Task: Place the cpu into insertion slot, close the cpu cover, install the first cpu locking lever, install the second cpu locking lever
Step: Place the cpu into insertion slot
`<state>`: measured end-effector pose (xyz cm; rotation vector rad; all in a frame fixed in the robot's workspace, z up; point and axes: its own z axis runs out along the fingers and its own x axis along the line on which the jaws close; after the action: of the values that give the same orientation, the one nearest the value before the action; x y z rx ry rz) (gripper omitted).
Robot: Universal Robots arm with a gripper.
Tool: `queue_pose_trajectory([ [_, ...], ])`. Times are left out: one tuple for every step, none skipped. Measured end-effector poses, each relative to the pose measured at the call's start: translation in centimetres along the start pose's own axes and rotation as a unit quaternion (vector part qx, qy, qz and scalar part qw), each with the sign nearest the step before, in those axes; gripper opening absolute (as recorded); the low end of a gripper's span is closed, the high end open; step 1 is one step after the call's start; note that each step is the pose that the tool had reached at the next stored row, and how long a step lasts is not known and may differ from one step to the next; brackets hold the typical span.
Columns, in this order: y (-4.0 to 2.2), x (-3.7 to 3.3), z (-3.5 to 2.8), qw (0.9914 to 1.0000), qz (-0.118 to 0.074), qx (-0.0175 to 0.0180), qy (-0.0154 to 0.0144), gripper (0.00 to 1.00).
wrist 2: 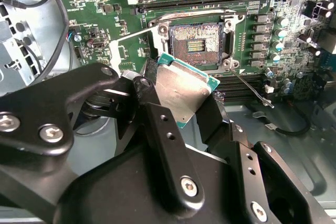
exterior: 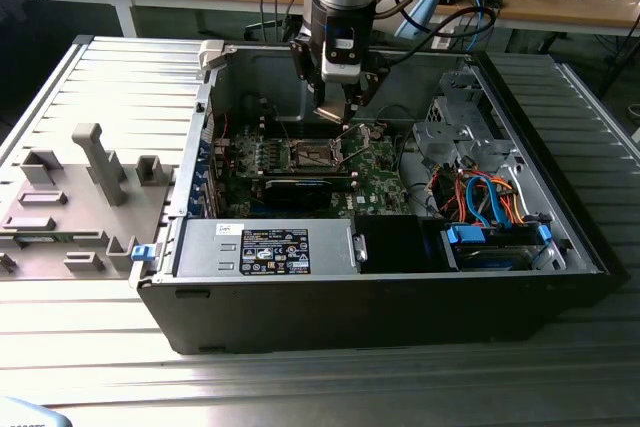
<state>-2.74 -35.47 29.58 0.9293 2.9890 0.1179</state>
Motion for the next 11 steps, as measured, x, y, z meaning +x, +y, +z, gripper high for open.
queue_pose_trajectory([
  [0.0, 0.0, 0.01, 1.0, 0.001, 0.0, -0.0001, 0.55],
  [0.0, 0.0, 0.01, 1.0, 0.002, 0.0, -0.0001, 0.55],
  [0.0, 0.0, 0.01, 1.0, 0.002, 0.0, -0.0002, 0.55],
  [0.0, 0.0, 0.01, 1.0, 0.003, 0.0, -0.0002, 0.55],
  [0.0, 0.0, 0.01, 1.0, 0.003, 0.0, -0.0002, 0.55],
  [0.0, 0.0, 0.01, 0.99999, 0.003, -0.0001, -0.0003, 0.55],
  [0.0, 0.0, 0.01, 0.99999, 0.004, -0.0001, -0.0003, 0.55],
  [0.0, 0.0, 0.01, 0.99999, 0.004, -0.0001, -0.0003, 0.55],
  [0.0, 0.0, 0.02, 0.99999, 0.005, -0.0001, -0.0004, 0.55],
  [0.0, 0.0, 0.02, 0.99999, 0.005, -0.0001, -0.0004, 0.55],
  [0.0, 0.0, 0.02, 0.99998, 0.006, -0.0001, -0.0004, 0.55],
])
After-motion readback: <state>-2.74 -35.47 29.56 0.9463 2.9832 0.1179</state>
